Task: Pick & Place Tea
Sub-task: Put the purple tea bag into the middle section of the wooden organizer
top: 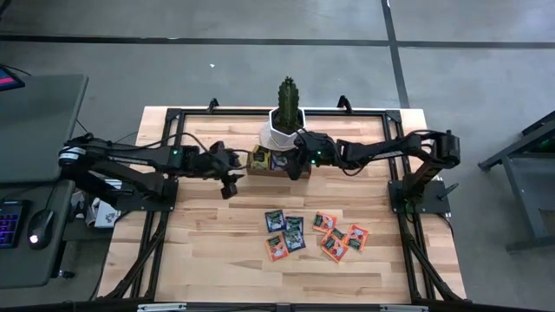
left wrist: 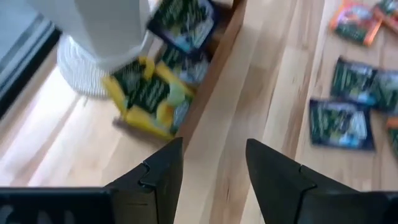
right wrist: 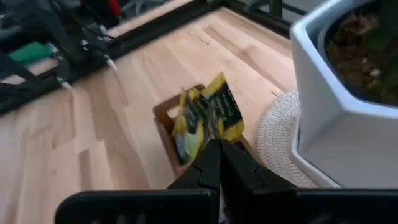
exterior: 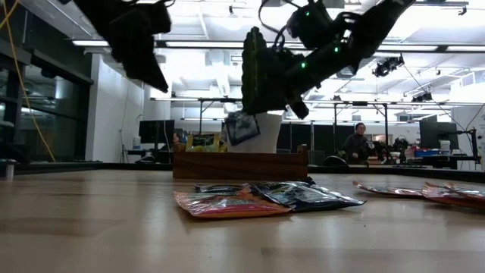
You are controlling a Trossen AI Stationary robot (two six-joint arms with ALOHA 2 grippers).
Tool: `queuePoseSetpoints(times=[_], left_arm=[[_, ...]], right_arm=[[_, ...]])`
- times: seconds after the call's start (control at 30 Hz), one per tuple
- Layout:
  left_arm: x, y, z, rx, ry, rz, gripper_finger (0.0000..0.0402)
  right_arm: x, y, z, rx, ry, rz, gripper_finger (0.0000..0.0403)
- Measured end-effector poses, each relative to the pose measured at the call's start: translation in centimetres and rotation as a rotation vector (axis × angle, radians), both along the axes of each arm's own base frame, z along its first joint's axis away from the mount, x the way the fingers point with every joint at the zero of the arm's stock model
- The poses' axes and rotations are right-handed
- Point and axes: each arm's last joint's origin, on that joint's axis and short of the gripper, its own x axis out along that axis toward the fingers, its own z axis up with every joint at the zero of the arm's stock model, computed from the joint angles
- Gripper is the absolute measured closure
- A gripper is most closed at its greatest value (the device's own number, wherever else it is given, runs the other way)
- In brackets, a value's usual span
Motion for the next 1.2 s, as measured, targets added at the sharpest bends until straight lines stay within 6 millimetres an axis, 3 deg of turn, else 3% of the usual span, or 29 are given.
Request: queuePoseSetpoints(times=[0.33, 0.8, 0.97, 1.2], left_arm=[[-1.1, 0.0, -0.7, -0.036, -0.117, 0.033, 0.0231], [-1.1, 0.0, -0.8, -0.033, -0.116, 0.025, 0.0231], [-1.1, 0.0, -0.8, -0.033, -0.115, 0.025, 0.0231], [-1.1, 0.0, -0.8, -0.036, -0.115, 0.022, 0.0231]], right_arm=[[0.8, -0.8, -2.8, 0.061, 0.026, -0.016, 0.0403], [1.1, -0.9, -3.9, 0.127, 0.019, -0.032, 0.0398], [1.1, -0.8, -3.9, 0.137, 0.021, -0.016, 0.0369], [1.2, -0.8, -3.8, 0.14, 0.011, 0.014, 0.0292]])
